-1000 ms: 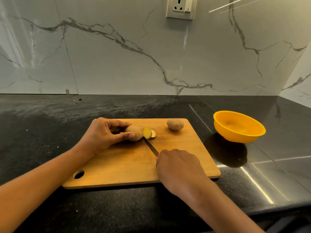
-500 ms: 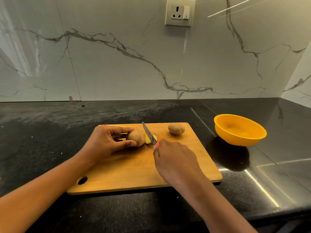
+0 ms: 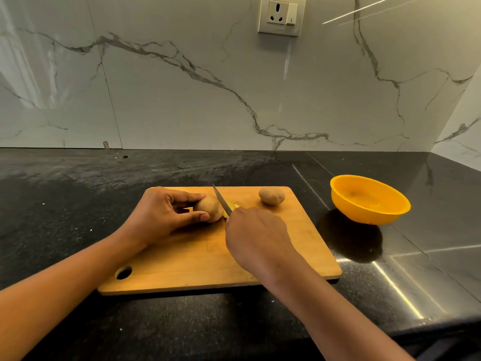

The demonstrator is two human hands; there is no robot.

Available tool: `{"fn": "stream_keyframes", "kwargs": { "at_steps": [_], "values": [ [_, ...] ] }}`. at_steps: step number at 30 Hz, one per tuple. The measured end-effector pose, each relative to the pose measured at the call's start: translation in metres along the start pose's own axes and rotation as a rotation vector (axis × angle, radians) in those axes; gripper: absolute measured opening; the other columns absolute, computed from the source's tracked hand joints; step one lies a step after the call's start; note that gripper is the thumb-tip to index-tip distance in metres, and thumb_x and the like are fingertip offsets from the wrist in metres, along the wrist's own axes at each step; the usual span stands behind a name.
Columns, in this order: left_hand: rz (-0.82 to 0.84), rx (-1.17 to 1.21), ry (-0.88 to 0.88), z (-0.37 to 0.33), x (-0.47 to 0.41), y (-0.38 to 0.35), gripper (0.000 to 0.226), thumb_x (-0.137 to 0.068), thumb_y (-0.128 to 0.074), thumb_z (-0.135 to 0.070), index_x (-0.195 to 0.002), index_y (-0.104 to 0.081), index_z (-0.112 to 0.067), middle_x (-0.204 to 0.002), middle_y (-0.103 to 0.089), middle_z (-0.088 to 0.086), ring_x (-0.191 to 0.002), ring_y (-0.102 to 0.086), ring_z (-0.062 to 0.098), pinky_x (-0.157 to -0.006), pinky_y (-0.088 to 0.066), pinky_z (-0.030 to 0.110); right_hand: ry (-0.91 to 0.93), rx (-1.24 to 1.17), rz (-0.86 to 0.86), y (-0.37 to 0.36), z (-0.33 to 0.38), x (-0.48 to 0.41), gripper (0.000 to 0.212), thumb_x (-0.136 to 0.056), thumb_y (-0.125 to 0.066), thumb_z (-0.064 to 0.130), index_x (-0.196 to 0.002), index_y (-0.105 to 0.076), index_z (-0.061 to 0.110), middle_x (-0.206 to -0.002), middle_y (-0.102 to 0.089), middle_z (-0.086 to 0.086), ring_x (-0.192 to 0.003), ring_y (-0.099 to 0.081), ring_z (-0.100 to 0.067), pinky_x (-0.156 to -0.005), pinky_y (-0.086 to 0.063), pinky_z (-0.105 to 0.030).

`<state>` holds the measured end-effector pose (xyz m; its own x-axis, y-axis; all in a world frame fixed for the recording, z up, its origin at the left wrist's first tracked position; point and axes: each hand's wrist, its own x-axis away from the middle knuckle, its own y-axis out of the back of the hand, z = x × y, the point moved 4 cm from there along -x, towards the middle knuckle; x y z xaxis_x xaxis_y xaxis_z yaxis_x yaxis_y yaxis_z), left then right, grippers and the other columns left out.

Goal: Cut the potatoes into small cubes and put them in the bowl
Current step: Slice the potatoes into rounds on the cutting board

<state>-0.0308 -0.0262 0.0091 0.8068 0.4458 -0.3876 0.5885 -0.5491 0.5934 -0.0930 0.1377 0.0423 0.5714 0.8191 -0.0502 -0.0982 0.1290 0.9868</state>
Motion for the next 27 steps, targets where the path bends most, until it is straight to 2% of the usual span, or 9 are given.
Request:
{"fn": "stream_keyframes", "kwargs": {
  "at_steps": [7,11,17,19,22,25,27],
  "values": [
    [-0.008,-0.029,-0.022,-0.002,0.001,0.000,0.048,-0.059,-0.077,-0.037,-0.105,-0.065,-0.033,-0.092,-0.063,-0.025,-0.098,-0.057,-0.012,-0.080,-0.042,0.000,0.060,0.029,0.025,0.002,-0.003,-0.002,0.026,-0.100,-0.036,0.018,-0.114,-0.058,0.013,-0.105,-0.063,-0.006,-0.090,-0.058,-0.022,-0.059,-0.039,-0.030],
    [-0.027,-0.050,-0.009,0.000,0.000,0.004,0.052,-0.058,-0.074,-0.043,-0.107,-0.068,-0.026,-0.090,-0.066,-0.020,-0.093,-0.060,-0.011,-0.080,-0.046,0.005,0.041,0.015,0.035,0.003,0.006,-0.013,0.025,-0.098,-0.040,0.015,-0.115,-0.058,0.012,-0.108,-0.062,-0.006,-0.088,-0.054,-0.021,-0.066,-0.040,-0.032],
    [-0.007,-0.047,-0.017,0.000,0.000,0.003,0.050,-0.058,-0.074,-0.042,-0.106,-0.065,-0.031,-0.093,-0.066,-0.020,-0.095,-0.059,-0.011,-0.078,-0.044,0.003,0.080,0.081,0.036,-0.001,0.005,-0.005,0.026,-0.100,-0.036,0.016,-0.113,-0.058,0.013,-0.107,-0.062,-0.007,-0.090,-0.056,-0.023,-0.063,-0.038,-0.032],
    [-0.017,-0.060,-0.009,0.001,0.000,0.004,0.051,-0.059,-0.074,-0.042,-0.107,-0.066,-0.028,-0.094,-0.068,-0.016,-0.094,-0.061,-0.008,-0.081,-0.047,0.007,0.069,0.088,0.031,-0.001,0.010,-0.010,0.026,-0.099,-0.036,0.014,-0.112,-0.058,0.013,-0.108,-0.061,-0.007,-0.086,-0.053,-0.022,-0.064,-0.037,-0.032],
    [-0.026,-0.070,-0.005,0.002,0.000,0.004,0.046,-0.060,-0.076,-0.041,-0.105,-0.068,-0.031,-0.096,-0.069,-0.016,-0.095,-0.063,-0.004,-0.085,-0.049,0.012,0.066,0.110,0.032,-0.003,0.015,-0.017,0.025,-0.098,-0.038,0.014,-0.114,-0.057,0.012,-0.111,-0.060,-0.008,-0.094,-0.055,-0.023,-0.067,-0.038,-0.032],
    [-0.012,-0.045,-0.026,-0.002,0.001,0.002,0.043,-0.060,-0.076,-0.038,-0.101,-0.065,-0.037,-0.095,-0.065,-0.021,-0.098,-0.060,-0.008,-0.084,-0.046,0.006,0.079,0.119,0.035,-0.007,0.011,-0.012,0.025,-0.098,-0.037,0.014,-0.113,-0.057,0.012,-0.111,-0.061,-0.008,-0.097,-0.057,-0.024,-0.066,-0.038,-0.033],
    [-0.021,-0.047,-0.022,-0.001,0.000,0.002,0.047,-0.060,-0.075,-0.039,-0.105,-0.066,-0.031,-0.094,-0.065,-0.021,-0.097,-0.059,-0.009,-0.083,-0.046,0.005,0.065,0.116,0.043,-0.005,0.011,-0.016,0.025,-0.099,-0.037,0.015,-0.114,-0.056,0.012,-0.111,-0.060,-0.008,-0.098,-0.056,-0.023,-0.068,-0.040,-0.033]
  ]
}}
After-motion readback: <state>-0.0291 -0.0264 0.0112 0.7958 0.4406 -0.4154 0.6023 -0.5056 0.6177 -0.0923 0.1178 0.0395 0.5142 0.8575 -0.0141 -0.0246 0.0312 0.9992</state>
